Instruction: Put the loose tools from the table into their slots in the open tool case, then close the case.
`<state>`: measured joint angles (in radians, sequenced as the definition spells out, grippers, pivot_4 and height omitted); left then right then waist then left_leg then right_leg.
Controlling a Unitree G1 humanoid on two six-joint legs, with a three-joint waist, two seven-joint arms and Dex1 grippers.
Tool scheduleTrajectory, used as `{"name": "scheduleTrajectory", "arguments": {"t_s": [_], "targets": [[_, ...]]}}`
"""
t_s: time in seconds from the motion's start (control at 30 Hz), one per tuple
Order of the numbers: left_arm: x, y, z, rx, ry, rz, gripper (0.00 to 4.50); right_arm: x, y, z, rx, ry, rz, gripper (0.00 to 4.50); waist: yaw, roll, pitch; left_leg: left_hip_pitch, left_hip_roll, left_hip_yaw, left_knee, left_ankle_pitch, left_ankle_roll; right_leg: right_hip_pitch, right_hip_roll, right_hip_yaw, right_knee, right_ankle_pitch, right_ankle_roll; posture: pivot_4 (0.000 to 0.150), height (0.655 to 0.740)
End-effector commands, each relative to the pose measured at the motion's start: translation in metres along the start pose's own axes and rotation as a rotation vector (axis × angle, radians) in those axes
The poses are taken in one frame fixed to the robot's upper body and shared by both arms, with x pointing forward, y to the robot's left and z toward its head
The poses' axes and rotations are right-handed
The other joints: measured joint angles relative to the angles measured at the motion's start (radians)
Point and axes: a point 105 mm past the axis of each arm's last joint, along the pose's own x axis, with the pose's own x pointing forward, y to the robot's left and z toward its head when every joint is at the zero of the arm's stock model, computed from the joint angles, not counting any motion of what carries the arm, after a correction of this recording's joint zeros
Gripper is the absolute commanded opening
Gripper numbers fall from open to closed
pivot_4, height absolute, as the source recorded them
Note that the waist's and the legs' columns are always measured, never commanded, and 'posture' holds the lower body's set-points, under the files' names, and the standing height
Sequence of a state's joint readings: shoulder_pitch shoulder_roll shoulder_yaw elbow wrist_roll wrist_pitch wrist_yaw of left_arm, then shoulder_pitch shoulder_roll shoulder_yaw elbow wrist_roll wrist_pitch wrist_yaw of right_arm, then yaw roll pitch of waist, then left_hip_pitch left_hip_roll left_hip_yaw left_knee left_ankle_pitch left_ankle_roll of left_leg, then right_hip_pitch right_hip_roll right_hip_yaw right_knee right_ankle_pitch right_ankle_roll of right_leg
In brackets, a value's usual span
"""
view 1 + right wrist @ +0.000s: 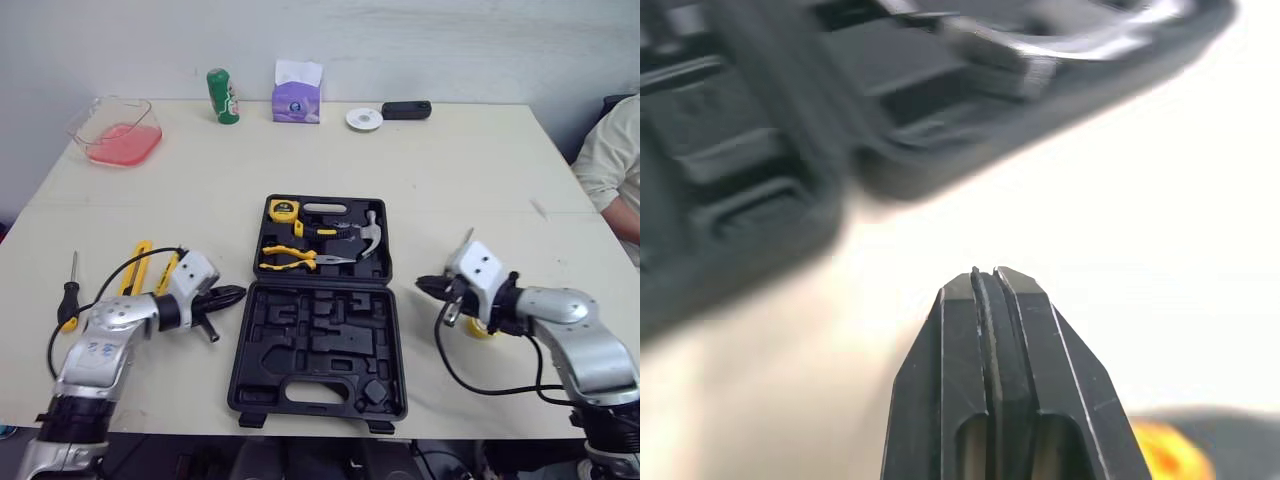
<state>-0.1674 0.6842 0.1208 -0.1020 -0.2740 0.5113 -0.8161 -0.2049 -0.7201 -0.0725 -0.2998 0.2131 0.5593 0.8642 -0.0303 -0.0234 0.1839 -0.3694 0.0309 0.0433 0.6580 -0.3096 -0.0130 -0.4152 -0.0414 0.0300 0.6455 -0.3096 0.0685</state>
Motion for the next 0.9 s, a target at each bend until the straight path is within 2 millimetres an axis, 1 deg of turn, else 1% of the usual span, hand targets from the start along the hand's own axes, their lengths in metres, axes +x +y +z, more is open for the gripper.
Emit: {"name": "scheduleTrajectory", "arguments": {"t_s": [0.03, 0.07, 0.1, 0.13, 0.17, 0.23, 0.27, 0.3, 0.33, 0.37, 0.4, 0.43, 0.5, 0.67, 0.77, 0.9], "targets": [[-0.064, -0.005, 0.013, -0.149, -0.18, 0.078, 0.31, -0.049, -0.013, -0.001, 0.077, -0.027, -0.014, 0.01, 0.0, 0.0, 0.0, 0.0, 0.0, 0.0, -0.002, 0.0, 0.0, 0.0, 0.0, 0.0, -0.001, 0.0, 0.0, 0.15, 0.7244], [-0.083, -0.011, 0.014, -0.196, -0.222, 0.085, 0.65, -0.063, -0.017, -0.002, 0.103, -0.029, -0.022, 0.0, -0.003, 0.0, 0.0, 0.0, 0.0, 0.0, -0.004, 0.0, 0.0, 0.0, 0.0, 0.0, -0.001, 0.0, 0.0, 0.15, 0.7244], [-0.099, -0.014, 0.013, -0.251, -0.251, 0.096, 0.88, -0.075, -0.022, -0.004, 0.125, -0.023, -0.031, 0.32, -0.002, 0.0, 0.0, -0.001, 0.0, 0.0, -0.005, 0.0, 0.0, 0.0, 0.0, 0.0, -0.001, 0.0, 0.0, 0.15, 0.7244], [-0.108, -0.017, 0.012, -0.283, -0.263, 0.103, 1.29, -0.081, -0.025, -0.005, 0.135, -0.018, -0.035, 0.65, -0.001, 0.0, 0.0, 0.0, 0.001, 0.0, -0.006, -0.001, 0.0, 0.001, -0.001, 0.0, -0.003, -0.001, 0.0, 0.15, 0.7244], [-0.119, -0.014, 0.004, -0.317, -0.265, 0.143, 1.71, -0.089, -0.028, -0.008, 0.144, -0.005, -0.038, 0.95, 0.001, 0.0, 0.0, 0.0, 0.0, 0.0, -0.005, -0.001, 0.001, 0.001, -0.001, 0.0, -0.005, -0.001, 0.001, 0.15, 0.7244], [-0.145, -0.003, -0.017, -0.389, -0.257, 0.274, 2.63, -0.107, -0.036, -0.015, 0.155, 0.03, -0.043, 1.93, 0.004, -0.001, 0.0, 0.004, 0.0, 0.0, -0.005, -0.001, 0.001, 0.005, -0.001, 0.0, -0.008, -0.001, 0.001, 0.15, 0.7244], [-0.152, 0.001, -0.023, -0.408, -0.254, 0.315, 3.27, -0.112, -0.039, -0.017, 0.155, 0.04, -0.045, 2.64, 0.005, -0.002, 0.0, 0.01, -0.001, 0.0, -0.006, 0.0, 0.001, 0.011, -0.001, 0.0, -0.009, -0.002, 0.0, 0.15, 0.7244], [-0.17, 0.006, -0.036, -0.437, -0.232, 0.39, 3.6, -0.122, -0.049, -0.023, 0.16, 0.071, -0.076, 2.96, 0.005, -0.002, 0.0, 0.015, -0.001, 0.0, -0.007, -0.001, 0.001, 0.016, -0.001, 0.0, -0.01, -0.003, -0.002, 0.15, 0.7244], [-0.185, 0.008, -0.048, -0.451, -0.2, 0.448, 3.76, -0.13, -0.059, -0.028, 0.163, 0.094, -0.112, 3.15, 0.005, -0.002, 0.0, 0.017, -0.001, -0.001, -0.008, -0.001, 0.001, 0.019, -0.001, -0.001, -0.012, -0.006, -0.008, 0.15, 0.7244], [-0.196, 0.008, -0.057, -0.452, -0.167, 0.484, 4.08, -0.137, -0.067, -0.031, 0.167, 0.109, -0.141, 3.57, 0.003, -0.002, 0.001, 0.018, -0.001, -0.001, -0.008, -0.001, 0.001, 0.021, -0.001, -0.001, -0.014, -0.01, -0.015, 0.15, 0.7244], [-0.205, 0.008, -0.064, -0.447, -0.134, 0.511, 4.5, -0.142, -0.073, -0.034, 0.172, 0.118, -0.165, 4.04, 0.001, -0.002, 0.001, 0.017, -0.001, -0.001, -0.009, -0.001, 0.001, 0.02, -0.001, -0.001, -0.015, -0.011, -0.017, 0.15, 0.7244], [-0.213, 0.009, -0.07, -0.442, -0.108, 0.541, 4.5, -0.147, -0.08, -0.037, 0.174, 0.128, -0.186, 4.48, -0.001, -0.002, 0.001, 0.017, -0.001, 0.0, -0.01, -0.001, 0.002, 0.02, -0.001, 0.0, -0.017, -0.011, -0.017, 0.15, 0.7244], [-0.227, 0.012, -0.076, -0.436, -0.08, 0.589, 4.5, -0.155, -0.089, -0.043, 0.174, 0.146, -0.215, 4.48, -0.001, -0.003, 0.001, 0.017, 0.0, 0.002, -0.01, -0.003, 0.003, 0.019, -0.001, 0.001, -0.018, -0.011, -0.016, 0.15, 0.7244], [-0.249, 0.022, -0.085, -0.433, -0.05, 0.7, 4.5, -0.163, -0.107, -0.053, 0.165, 0.164, -0.29, 4.48, 0.001, -0.003, 0.001, 0.016, 0.0, 0.002, -0.01, -0.004, 0.002, 0.019, -0.003, 0.001, -0.018, -0.011, -0.016, 0.15, 0.7244], [-0.247, 0.021, -0.083, -0.428, -0.051, 0.699, 4.5, -0.156, -0.109, -0.054, 0.156, 0.157, -0.279, 4.48, 0.0, -0.002, 0.001, 0.016, 0.0, 0.002, -0.011, -0.004, 0.002, 0.018, -0.003, 0.001, -0.018, -0.011, -0.016, 0.15, 0.7244], [-0.234, 0.02, -0.079, -0.418, -0.056, 0.677, 4.5, -0.146, -0.108, -0.05, 0.14, 0.14, -0.265, 4.48, -0.001, -0.002, 0.001, 0.016, 0.0, 0.002, -0.012, -0.004, 0.001, 0.017, -0.003, 0.002, -0.018, -0.011, -0.016, 0.15, 0.7244]]}}
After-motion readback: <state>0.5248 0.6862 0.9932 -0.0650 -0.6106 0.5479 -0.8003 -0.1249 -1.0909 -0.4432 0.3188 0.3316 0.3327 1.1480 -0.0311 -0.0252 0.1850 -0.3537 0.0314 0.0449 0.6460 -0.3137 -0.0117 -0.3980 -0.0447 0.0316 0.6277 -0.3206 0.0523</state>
